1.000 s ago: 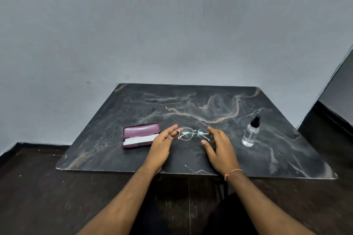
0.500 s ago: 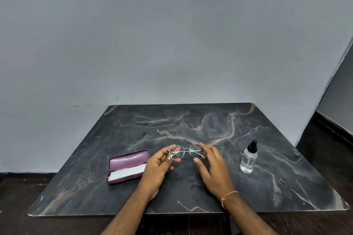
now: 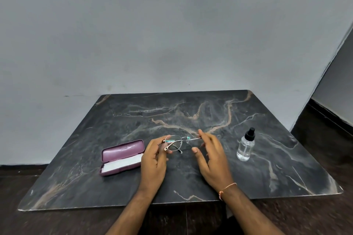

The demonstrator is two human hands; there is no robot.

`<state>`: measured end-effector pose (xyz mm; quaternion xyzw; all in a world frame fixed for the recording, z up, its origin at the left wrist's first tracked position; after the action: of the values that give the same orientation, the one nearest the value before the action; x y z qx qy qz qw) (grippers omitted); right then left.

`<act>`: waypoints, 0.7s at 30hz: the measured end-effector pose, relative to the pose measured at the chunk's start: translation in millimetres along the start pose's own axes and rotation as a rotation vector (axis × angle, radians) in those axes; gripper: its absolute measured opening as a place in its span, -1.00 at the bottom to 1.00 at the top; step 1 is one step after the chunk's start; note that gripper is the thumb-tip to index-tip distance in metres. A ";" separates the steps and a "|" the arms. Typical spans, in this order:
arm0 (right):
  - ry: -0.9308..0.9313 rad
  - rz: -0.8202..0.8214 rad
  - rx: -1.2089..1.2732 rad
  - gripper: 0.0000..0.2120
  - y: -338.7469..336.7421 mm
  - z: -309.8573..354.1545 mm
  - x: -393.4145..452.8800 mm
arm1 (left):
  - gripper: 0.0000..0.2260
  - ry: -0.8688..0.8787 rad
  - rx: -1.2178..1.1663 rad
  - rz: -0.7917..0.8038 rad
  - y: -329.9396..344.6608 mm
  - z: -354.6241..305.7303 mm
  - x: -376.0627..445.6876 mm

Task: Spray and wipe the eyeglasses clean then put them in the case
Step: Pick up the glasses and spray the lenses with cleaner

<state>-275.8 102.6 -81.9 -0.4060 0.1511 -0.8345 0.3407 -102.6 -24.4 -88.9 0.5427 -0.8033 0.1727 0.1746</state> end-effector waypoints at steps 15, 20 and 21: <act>-0.067 -0.102 0.098 -0.44 -12.5 15.6 -13.2 | -0.68 0.221 0.274 0.012 -3.7 -11.6 -6.9; -0.162 -0.150 0.068 -0.32 -12.0 18.9 -18.1 | -0.69 0.230 0.282 -0.014 -6.3 -12.1 -5.8; -0.143 -0.169 0.083 -0.31 -13.4 18.2 -17.6 | -0.70 0.235 0.281 -0.009 -5.6 -12.7 -6.4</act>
<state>-259.9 124.9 -73.5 -0.4615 0.0570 -0.8345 0.2955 -94.0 -15.2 -80.3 0.5415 -0.7427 0.3448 0.1906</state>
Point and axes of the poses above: each hand's wrist, its own x-axis towards the middle knuckle, its own y-axis out of the palm, z = x × y, the point moved 4 cm from there along x, towards the middle knuckle
